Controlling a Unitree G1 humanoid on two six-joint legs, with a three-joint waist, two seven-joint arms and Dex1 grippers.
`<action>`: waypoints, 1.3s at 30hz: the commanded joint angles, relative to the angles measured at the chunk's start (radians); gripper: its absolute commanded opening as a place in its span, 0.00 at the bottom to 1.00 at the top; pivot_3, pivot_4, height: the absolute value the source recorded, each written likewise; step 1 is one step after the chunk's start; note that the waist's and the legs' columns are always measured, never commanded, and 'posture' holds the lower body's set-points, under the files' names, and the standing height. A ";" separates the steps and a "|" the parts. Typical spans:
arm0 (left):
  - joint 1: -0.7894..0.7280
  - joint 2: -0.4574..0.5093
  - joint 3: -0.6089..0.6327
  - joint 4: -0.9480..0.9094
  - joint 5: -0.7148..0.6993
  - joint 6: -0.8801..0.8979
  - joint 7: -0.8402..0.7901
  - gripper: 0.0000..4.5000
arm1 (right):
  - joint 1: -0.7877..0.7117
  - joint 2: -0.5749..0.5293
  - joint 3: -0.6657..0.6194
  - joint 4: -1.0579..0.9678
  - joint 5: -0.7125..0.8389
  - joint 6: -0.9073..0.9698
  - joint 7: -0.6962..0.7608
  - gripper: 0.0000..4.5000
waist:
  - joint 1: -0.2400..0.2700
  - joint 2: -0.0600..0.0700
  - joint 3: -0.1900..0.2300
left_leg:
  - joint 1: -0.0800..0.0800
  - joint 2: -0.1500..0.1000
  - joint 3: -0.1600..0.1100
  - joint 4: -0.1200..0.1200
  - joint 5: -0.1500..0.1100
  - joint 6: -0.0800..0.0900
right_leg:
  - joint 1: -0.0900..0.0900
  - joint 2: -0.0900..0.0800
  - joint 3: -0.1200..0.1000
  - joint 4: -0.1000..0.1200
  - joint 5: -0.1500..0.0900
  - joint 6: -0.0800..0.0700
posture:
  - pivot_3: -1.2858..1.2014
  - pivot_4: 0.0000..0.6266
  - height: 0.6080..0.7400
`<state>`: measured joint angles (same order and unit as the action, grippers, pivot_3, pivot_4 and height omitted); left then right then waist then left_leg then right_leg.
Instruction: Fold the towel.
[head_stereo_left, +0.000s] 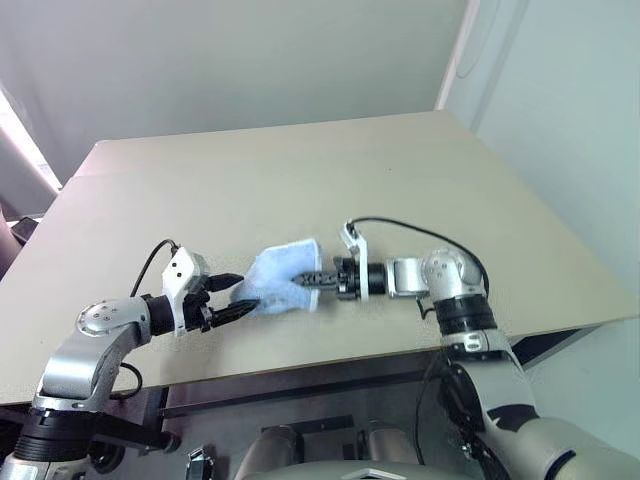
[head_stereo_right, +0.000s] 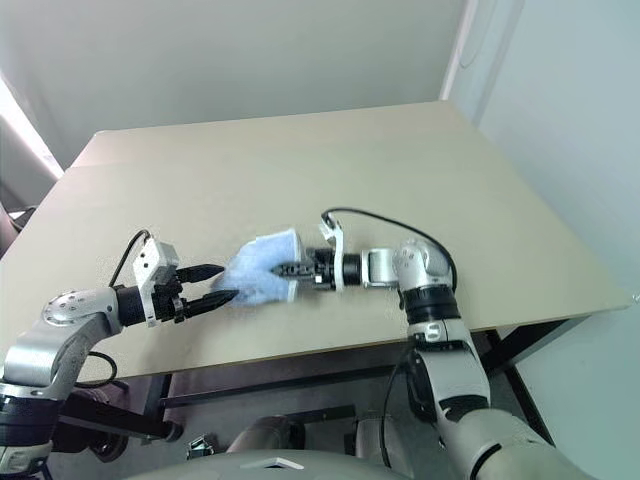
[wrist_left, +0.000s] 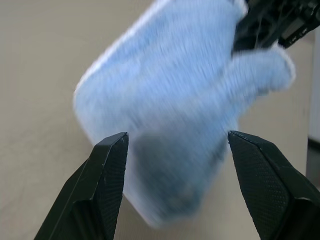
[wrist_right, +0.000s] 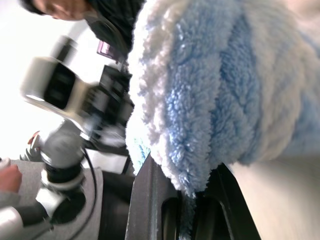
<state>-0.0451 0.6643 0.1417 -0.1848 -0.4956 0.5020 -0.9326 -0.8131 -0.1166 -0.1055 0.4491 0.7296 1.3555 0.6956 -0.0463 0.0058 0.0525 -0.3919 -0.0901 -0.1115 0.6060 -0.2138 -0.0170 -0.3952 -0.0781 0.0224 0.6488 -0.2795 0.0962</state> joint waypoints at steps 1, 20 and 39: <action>0.033 -0.003 0.106 -0.019 -0.060 0.028 0.044 0.75 | -0.140 0.007 -0.026 0.147 -0.033 -0.145 0.046 0.00 | -0.003 0.000 0.000 | 0.000 0.000 0.000 0.000 0.000 0.000 | 0.000 0.000 0.000 0.000 0.000 0.000 | 0.52 0.00 1.00; 0.249 0.004 0.304 -0.141 -0.122 0.057 0.145 0.75 | -0.318 0.139 -0.116 0.852 -0.341 -0.807 -0.056 0.13 | -0.002 0.000 0.000 | 0.001 -0.001 0.000 -0.006 0.001 -0.003 | -0.002 0.000 0.001 -0.001 0.000 -0.001 | 0.52 0.00 1.00; 0.156 0.046 0.248 -0.042 -0.113 0.072 0.127 0.75 | -0.285 0.000 -0.203 0.808 -0.338 -0.559 0.105 0.99 | -0.002 -0.001 0.000 | 0.002 -0.001 0.000 -0.007 0.003 -0.001 | -0.001 0.000 0.001 -0.001 0.000 -0.002 | 0.52 0.00 1.00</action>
<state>0.1316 0.6901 0.3894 -0.2262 -0.6137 0.5787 -0.8015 -1.0947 -0.1020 -0.3051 1.2986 0.3858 0.7665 0.7671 -0.0478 0.0053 0.0522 -0.3903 -0.0907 -0.1115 0.5990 -0.2109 -0.0178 -0.3964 -0.0781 0.0232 0.6478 -0.2792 0.0944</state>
